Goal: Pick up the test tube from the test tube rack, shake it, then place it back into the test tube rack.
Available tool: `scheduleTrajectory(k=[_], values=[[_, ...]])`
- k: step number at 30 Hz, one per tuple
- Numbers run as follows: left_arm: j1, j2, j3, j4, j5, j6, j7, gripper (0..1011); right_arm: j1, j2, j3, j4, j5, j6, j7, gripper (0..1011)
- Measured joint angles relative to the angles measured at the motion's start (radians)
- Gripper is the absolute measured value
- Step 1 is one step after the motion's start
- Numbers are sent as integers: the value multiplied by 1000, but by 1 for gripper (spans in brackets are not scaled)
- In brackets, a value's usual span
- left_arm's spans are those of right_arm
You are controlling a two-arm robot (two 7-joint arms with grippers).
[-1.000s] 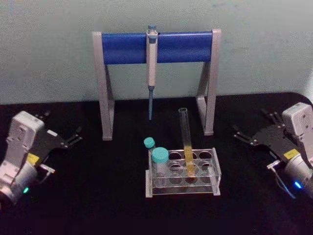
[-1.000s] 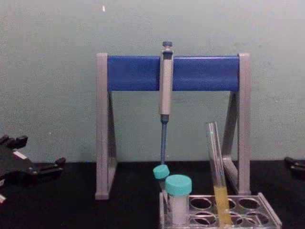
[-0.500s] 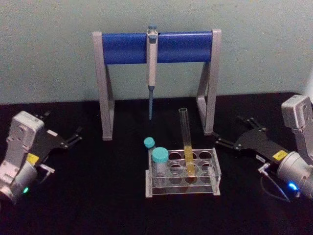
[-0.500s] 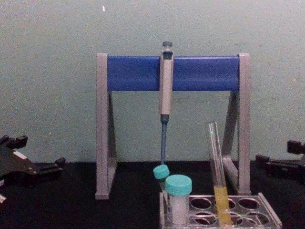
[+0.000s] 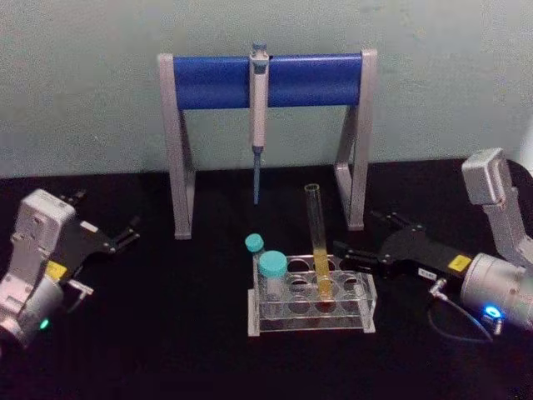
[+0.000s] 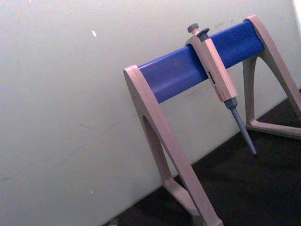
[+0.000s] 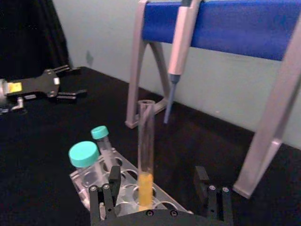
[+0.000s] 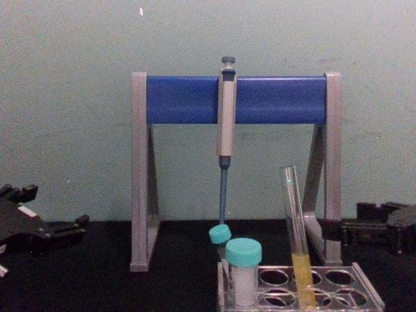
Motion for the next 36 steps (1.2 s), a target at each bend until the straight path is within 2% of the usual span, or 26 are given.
scheduleTrajectory(k=[12, 25, 36], values=[[0, 0, 0, 0, 0, 0, 0, 1010, 108, -28, -75, 77, 11, 53, 60, 1000], [0, 0, 0, 0, 0, 0, 0, 1010, 226, -81, -149, 201, -32, 51, 96, 1000], [0, 0, 0, 0, 0, 0, 0, 1009, 278, -111, -183, 267, -71, 34, 111, 1000]])
